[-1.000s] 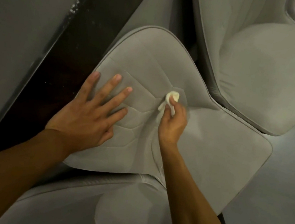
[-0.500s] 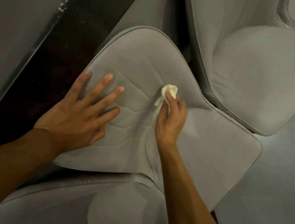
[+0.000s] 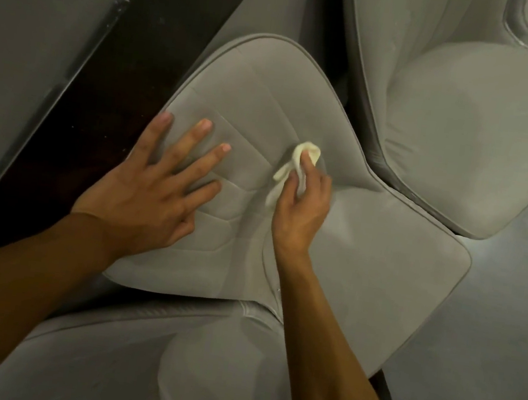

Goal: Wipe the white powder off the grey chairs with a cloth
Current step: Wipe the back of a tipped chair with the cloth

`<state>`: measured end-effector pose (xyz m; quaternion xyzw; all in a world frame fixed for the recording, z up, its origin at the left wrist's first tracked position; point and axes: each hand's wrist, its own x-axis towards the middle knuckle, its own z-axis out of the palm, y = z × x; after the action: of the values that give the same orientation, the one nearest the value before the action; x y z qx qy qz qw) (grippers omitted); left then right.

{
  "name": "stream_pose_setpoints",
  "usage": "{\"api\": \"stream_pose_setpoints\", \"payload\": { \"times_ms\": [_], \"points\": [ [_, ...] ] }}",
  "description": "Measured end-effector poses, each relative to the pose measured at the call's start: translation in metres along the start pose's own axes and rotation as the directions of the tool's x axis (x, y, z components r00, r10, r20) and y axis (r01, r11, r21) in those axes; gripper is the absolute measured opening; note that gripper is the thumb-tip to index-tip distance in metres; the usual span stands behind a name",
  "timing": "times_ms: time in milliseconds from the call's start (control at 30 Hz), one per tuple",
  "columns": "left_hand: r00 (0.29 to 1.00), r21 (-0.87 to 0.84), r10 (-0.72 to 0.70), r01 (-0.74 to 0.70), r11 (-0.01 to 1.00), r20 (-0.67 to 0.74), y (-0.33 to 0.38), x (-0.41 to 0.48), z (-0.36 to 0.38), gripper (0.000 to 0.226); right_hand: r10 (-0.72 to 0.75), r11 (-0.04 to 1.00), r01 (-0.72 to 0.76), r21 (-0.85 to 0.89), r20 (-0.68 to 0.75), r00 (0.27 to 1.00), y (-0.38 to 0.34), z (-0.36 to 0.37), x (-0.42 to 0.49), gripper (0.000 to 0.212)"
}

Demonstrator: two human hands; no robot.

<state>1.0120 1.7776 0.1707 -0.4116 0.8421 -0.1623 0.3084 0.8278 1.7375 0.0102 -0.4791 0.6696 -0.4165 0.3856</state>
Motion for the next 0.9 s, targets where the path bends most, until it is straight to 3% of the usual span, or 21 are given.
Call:
{"api": "stream_pose_setpoints", "payload": {
  "times_ms": [100,167,233,300,400,500,567,633,733,833,900],
  "points": [
    [0.995,0.092,-0.01,0.001,0.996,0.103,0.005,0.0,-0.005,0.065,-0.001,1.0,0.001,-0.01,0.023,1.0,-0.009,0.01,0.013,0.039],
    [0.991,0.11,-0.006,-0.008,0.994,0.132,0.004,0.0,-0.008,0.068,0.17,0.98,-0.156,-0.124,0.116,0.979,0.006,0.013,0.022,0.038],
    [0.993,0.091,-0.014,0.004,0.996,0.118,0.002,0.001,-0.01,0.067,0.427,0.896,-0.377,-0.236,0.225,0.876,0.027,0.009,0.023,0.039],
    [0.99,0.096,-0.026,0.012,0.995,0.142,0.002,0.001,-0.012,0.067,0.519,0.853,-0.47,-0.227,0.269,0.811,0.039,0.002,0.01,0.038],
    [0.967,0.134,-0.012,-0.023,0.991,0.255,0.003,0.004,-0.017,0.069,0.376,0.927,-0.36,-0.107,0.274,0.885,0.028,0.001,-0.02,0.037],
    [0.967,0.121,-0.024,-0.007,0.993,0.255,0.004,0.005,-0.02,0.069,-0.025,0.995,-0.002,0.1,0.272,0.962,-0.001,0.009,-0.051,0.037],
    [0.975,0.124,-0.039,0.012,0.992,0.22,0.003,0.003,-0.019,0.071,-0.269,0.958,0.232,0.169,0.243,0.932,-0.018,0.013,-0.065,0.037],
    [0.973,0.131,-0.036,0.006,0.991,0.228,0.003,0.004,-0.021,0.072,-0.368,0.928,0.341,0.147,0.238,0.899,-0.017,0.016,-0.07,0.037],
    [0.955,0.158,-0.028,-0.02,0.987,0.297,0.004,0.007,-0.023,0.072,-0.242,0.956,0.284,-0.069,0.356,0.903,0.016,0.015,-0.07,0.043],
    [0.945,0.148,-0.036,-0.013,0.989,0.326,0.004,0.008,-0.027,0.072,0.057,0.897,0.193,-0.397,0.539,0.841,0.05,0.001,-0.065,0.04],
    [0.942,0.154,-0.037,-0.015,0.988,0.333,0.003,0.006,-0.026,0.072,0.144,0.899,0.116,-0.422,0.535,0.832,0.06,-0.009,-0.069,0.037]
  ]
}}
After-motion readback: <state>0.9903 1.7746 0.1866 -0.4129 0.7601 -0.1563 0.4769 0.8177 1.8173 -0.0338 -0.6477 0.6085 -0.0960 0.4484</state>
